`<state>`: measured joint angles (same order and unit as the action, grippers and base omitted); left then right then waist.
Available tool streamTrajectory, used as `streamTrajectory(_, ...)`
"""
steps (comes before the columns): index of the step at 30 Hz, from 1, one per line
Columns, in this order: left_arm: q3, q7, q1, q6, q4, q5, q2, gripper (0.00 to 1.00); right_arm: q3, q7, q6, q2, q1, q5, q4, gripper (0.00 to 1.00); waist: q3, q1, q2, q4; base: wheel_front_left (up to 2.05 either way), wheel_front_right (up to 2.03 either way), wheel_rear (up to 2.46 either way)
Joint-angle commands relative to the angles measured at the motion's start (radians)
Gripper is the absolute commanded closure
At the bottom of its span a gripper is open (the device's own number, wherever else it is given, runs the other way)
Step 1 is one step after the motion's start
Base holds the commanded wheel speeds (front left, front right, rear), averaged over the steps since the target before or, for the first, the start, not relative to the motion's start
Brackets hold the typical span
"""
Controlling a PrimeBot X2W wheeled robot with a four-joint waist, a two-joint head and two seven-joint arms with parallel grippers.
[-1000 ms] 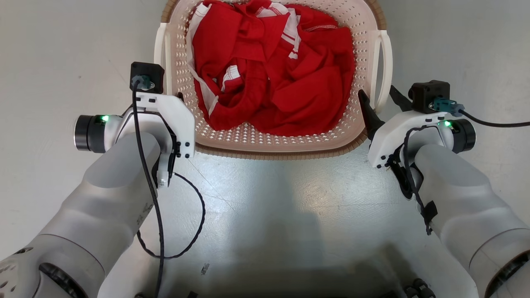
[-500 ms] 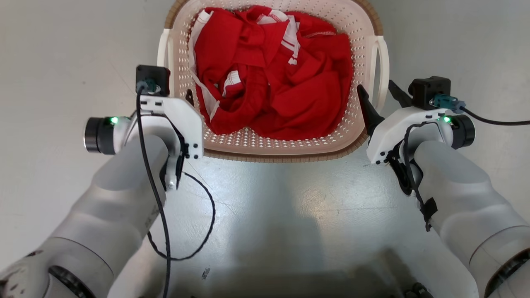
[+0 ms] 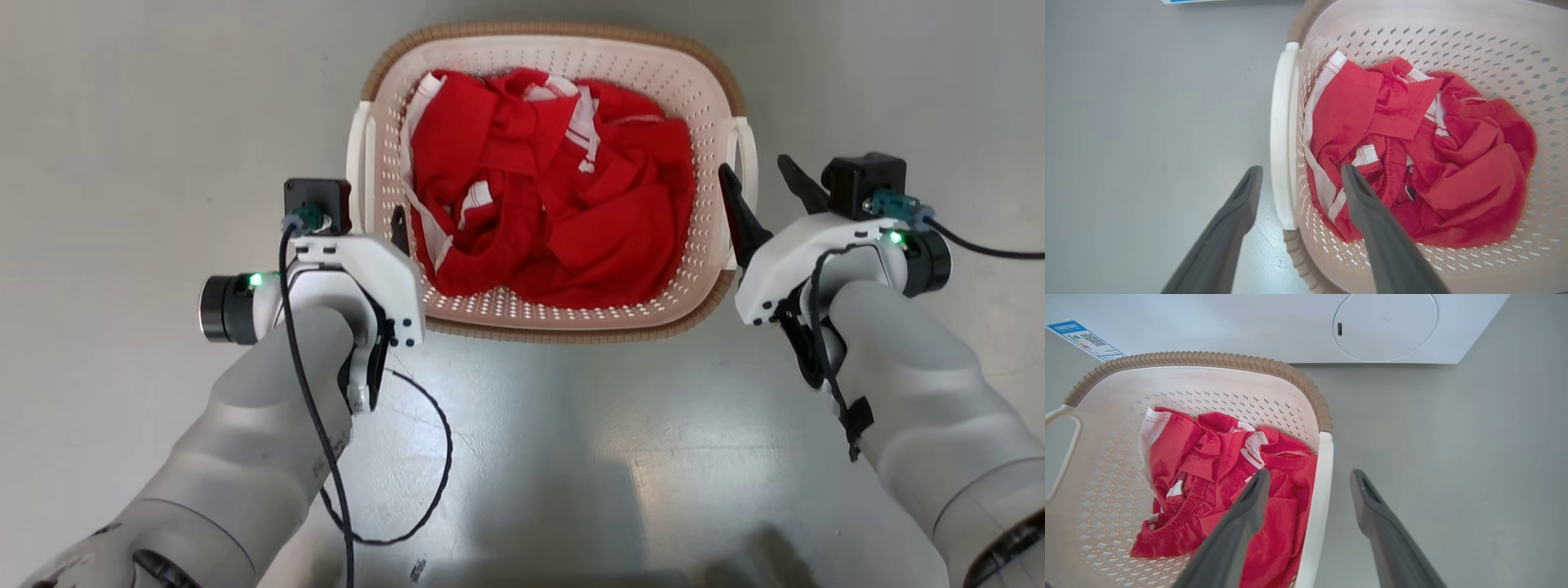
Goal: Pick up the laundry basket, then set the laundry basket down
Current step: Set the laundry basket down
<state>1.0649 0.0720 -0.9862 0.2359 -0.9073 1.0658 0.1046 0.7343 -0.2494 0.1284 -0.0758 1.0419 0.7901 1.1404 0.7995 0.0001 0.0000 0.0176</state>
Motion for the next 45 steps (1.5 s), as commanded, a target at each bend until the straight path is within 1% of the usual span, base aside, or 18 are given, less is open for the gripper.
streamTrajectory(1, -0.022, 0.017, 0.025, -0.007, -0.001, 0.007, 0.020, 0.00, -0.005, -0.012, 0.002, 0.005, -0.075, -0.018, -0.015, 0.00, -0.021, -0.0001, 0.0000, 0.004, 0.00, 0.00, 0.00)
streamTrajectory(6, -0.035, 0.072, 0.056, -0.029, -0.024, 0.019, 0.010, 0.00, -0.068, -0.012, 0.002, -0.006, -0.129, -0.077, -0.052, 0.00, -0.078, -0.0001, 0.0000, 0.006, 0.00, 0.00, 0.00)
streamTrajectory(12, -0.048, 0.131, 0.102, -0.061, -0.052, 0.034, -0.003, 0.00, -0.169, -0.012, 0.002, -0.021, -0.212, -0.175, -0.123, 0.00, -0.161, -0.0001, 0.0000, 0.006, 0.00, 0.00, 0.00)
streamTrajectory(20, -0.082, 0.180, 0.171, -0.098, -0.075, 0.048, -0.018, 0.00, -0.346, -0.012, 0.002, -0.034, -0.368, -0.342, -0.262, 0.00, -0.282, -0.0001, 0.0000, 0.016, 0.00, 0.00, 0.00)
streamTrajectory(25, -0.119, 0.189, 0.210, -0.111, -0.073, 0.036, -0.011, 0.00, -0.462, -0.012, 0.002, -0.030, -0.466, -0.445, -0.355, 0.00, -0.349, -0.0001, 0.0000, 0.022, 0.00, 0.00, 0.00)
streamTrajectory(29, -0.181, 0.189, 0.257, -0.116, -0.024, -0.013, 0.012, 0.00, -0.537, -0.012, 0.002, -0.017, -0.551, -0.513, -0.428, 0.00, -0.416, -0.0001, 0.0000, 0.022, 0.00, 0.00, 0.00)
streamTrajectory(33, -0.251, 0.190, 0.337, -0.116, 0.050, -0.087, 0.038, 0.00, -0.582, -0.012, 0.002, -0.001, -0.634, -0.565, -0.496, 0.00, -0.486, -0.0001, 0.0000, 0.016, 0.00, 0.00, 0.00)
streamTrajectory(41, -0.383, 0.190, 0.512, -0.129, 0.201, -0.232, 0.067, 0.00, -0.619, -0.012, 0.002, 0.017, -0.781, -0.634, -0.615, 0.00, -0.617, -0.0001, 0.0000, 0.010, 0.00, 0.00, 0.00)
streamTrajectory(45, -0.455, 0.190, 0.603, -0.142, 0.269, -0.293, 0.074, 0.00, -0.628, -0.012, 0.002, 0.022, -0.844, -0.651, -0.650, 0.00, -0.671, -0.0001, 0.0000, 0.006, 0.00, 0.00, 0.00)
